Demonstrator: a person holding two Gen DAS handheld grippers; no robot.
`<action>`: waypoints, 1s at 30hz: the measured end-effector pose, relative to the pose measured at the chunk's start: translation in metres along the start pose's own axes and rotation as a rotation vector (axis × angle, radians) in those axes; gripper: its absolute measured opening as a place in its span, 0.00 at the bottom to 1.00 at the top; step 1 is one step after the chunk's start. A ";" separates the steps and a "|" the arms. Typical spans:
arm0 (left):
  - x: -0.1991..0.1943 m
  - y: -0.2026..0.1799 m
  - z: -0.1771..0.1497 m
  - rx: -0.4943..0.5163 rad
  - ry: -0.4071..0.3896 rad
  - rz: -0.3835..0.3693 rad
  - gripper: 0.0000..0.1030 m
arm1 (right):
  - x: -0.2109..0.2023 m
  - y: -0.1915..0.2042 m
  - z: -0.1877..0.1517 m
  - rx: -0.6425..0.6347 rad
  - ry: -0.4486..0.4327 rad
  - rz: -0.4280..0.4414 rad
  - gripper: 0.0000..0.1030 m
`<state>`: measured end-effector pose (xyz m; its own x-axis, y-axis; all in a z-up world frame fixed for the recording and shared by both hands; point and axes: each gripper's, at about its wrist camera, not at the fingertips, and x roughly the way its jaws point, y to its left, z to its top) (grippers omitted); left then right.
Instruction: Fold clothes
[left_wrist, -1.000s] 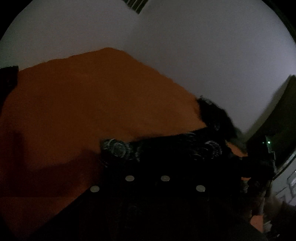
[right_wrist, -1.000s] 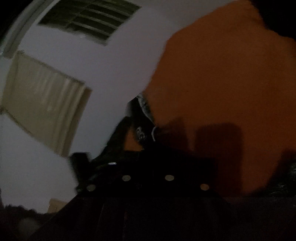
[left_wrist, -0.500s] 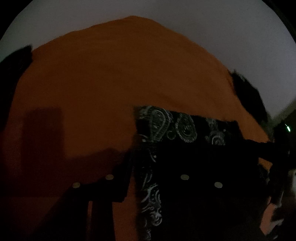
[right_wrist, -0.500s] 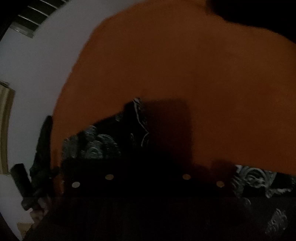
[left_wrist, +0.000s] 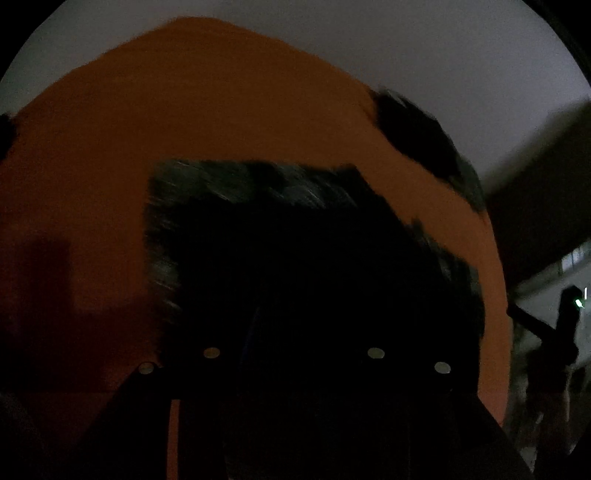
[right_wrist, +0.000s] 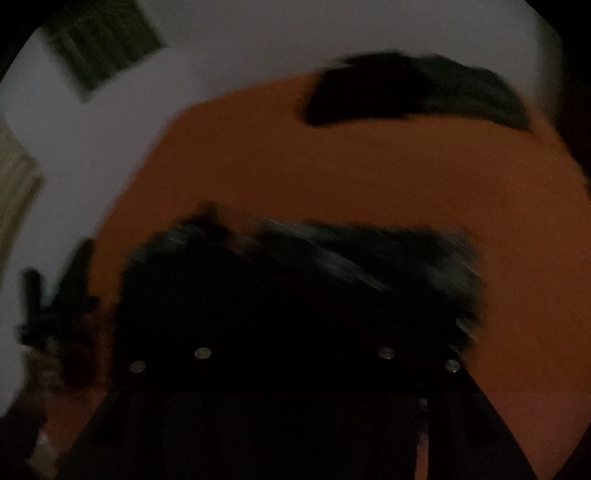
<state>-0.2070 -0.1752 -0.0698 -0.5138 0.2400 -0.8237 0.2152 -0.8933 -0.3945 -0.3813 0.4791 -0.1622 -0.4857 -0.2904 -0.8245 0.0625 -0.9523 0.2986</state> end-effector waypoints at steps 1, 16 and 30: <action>0.005 -0.007 -0.006 0.018 0.021 -0.005 0.39 | -0.006 -0.031 -0.013 0.065 -0.001 -0.021 0.43; 0.004 0.008 -0.029 0.019 0.030 0.049 0.39 | 0.080 -0.192 0.065 0.395 0.008 0.023 0.33; 0.026 0.030 -0.027 -0.048 0.080 0.034 0.39 | 0.024 -0.223 0.040 0.535 -0.066 -0.238 0.14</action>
<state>-0.1913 -0.1850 -0.1141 -0.4381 0.2415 -0.8659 0.2715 -0.8827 -0.3836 -0.4417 0.6878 -0.2295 -0.4865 -0.0516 -0.8721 -0.4950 -0.8062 0.3239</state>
